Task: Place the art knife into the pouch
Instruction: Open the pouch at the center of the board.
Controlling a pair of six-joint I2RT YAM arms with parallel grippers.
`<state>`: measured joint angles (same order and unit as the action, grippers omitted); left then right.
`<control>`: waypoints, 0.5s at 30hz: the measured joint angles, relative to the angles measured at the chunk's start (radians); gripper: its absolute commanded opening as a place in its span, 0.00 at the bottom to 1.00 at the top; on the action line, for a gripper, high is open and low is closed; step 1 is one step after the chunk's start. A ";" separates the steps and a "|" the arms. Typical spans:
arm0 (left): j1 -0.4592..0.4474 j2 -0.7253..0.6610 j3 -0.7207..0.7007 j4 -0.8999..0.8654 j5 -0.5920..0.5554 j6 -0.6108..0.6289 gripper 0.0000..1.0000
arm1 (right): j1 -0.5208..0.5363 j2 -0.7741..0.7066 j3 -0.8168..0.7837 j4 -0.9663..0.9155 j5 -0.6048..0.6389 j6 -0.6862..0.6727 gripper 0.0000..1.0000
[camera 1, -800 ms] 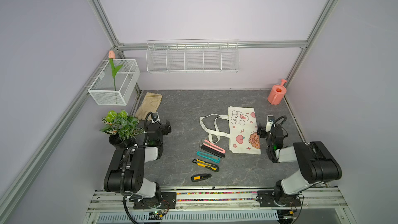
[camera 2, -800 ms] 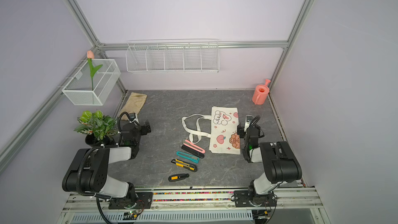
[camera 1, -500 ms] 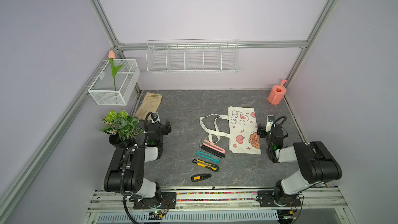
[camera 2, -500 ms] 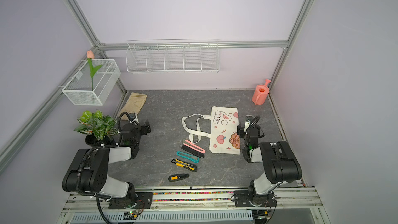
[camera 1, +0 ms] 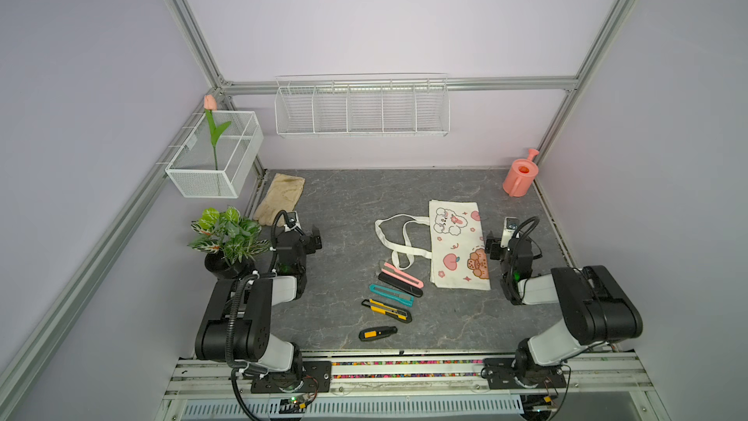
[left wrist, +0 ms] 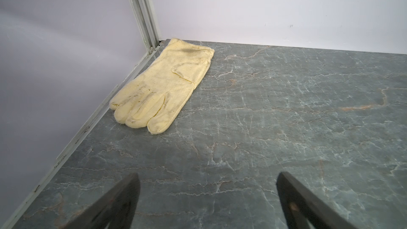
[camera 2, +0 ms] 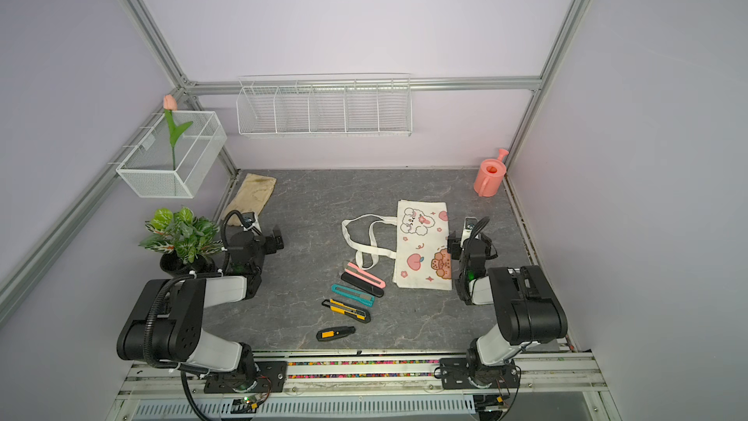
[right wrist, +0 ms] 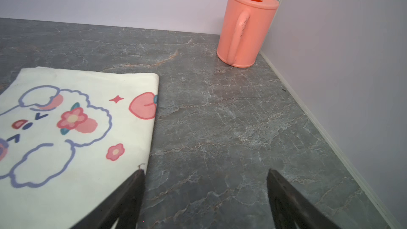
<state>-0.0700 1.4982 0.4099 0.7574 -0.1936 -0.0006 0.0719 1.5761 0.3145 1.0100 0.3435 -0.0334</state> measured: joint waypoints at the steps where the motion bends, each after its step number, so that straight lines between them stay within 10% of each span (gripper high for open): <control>1: 0.000 0.000 0.000 0.000 0.000 0.000 0.99 | 0.000 -0.006 0.000 -0.006 0.000 0.000 0.88; 9: 0.000 0.000 0.002 -0.001 -0.003 -0.007 0.99 | 0.069 -0.286 -0.023 -0.163 0.098 -0.011 0.88; 15: 0.000 0.000 0.003 -0.001 -0.009 -0.008 0.99 | 0.075 -0.507 0.409 -0.695 0.095 0.035 0.89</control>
<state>-0.0700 1.4986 0.4126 0.7567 -0.2028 -0.0082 0.1471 1.0691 0.7235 0.3145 0.4389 0.0013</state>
